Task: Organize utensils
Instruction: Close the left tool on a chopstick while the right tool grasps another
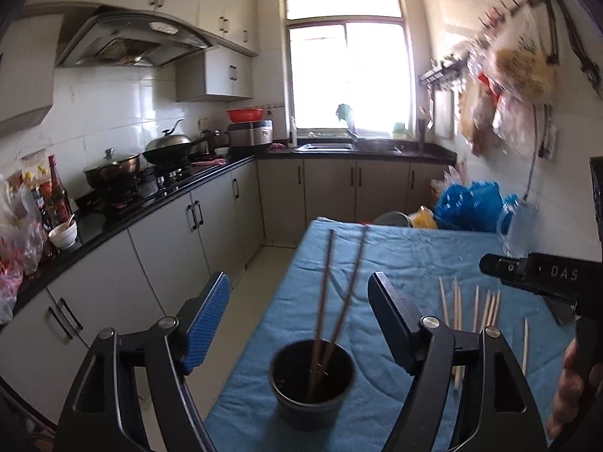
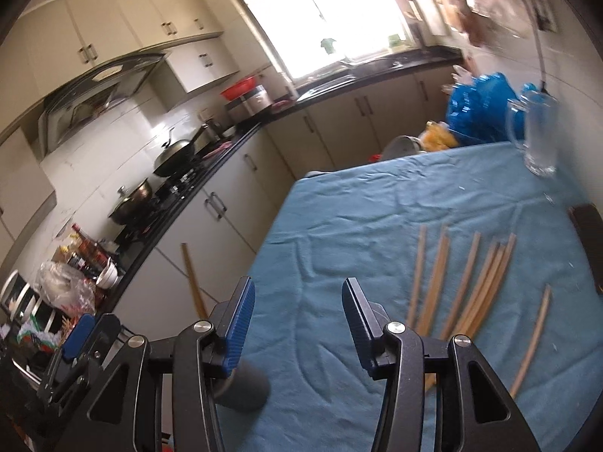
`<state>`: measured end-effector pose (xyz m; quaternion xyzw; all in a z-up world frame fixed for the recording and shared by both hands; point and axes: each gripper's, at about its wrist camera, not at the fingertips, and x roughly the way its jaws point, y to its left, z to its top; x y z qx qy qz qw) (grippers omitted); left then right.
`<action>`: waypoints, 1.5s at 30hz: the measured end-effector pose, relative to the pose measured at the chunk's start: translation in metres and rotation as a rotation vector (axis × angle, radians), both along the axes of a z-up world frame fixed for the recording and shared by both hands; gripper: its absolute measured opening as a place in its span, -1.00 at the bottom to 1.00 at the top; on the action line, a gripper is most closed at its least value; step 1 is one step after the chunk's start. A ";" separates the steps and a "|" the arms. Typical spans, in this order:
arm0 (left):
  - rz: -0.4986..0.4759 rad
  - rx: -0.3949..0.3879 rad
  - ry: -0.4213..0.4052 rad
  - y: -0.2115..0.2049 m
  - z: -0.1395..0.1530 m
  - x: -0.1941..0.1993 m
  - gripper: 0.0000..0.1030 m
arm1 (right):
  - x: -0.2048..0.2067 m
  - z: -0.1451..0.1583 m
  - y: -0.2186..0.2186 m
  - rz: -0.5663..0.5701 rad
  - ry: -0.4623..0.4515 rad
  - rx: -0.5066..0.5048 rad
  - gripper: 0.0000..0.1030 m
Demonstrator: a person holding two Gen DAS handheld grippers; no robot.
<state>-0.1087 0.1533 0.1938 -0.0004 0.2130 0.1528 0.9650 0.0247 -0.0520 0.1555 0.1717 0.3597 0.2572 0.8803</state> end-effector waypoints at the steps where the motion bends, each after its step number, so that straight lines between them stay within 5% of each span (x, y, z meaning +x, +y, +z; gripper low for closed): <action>1: -0.013 0.010 0.012 -0.007 -0.001 0.000 0.45 | -0.002 -0.002 -0.008 -0.014 0.004 0.004 0.05; 22: -0.252 0.104 0.215 -0.138 -0.048 0.035 0.47 | -0.020 -0.063 -0.166 -0.279 0.142 0.061 0.15; 34: -0.289 -0.079 0.369 -0.149 -0.098 0.132 0.46 | -0.001 -0.116 -0.209 -0.334 0.264 -0.005 0.15; 45: -0.206 -0.201 0.503 -0.138 -0.154 0.232 0.32 | 0.030 -0.146 -0.184 -0.237 0.324 -0.129 0.13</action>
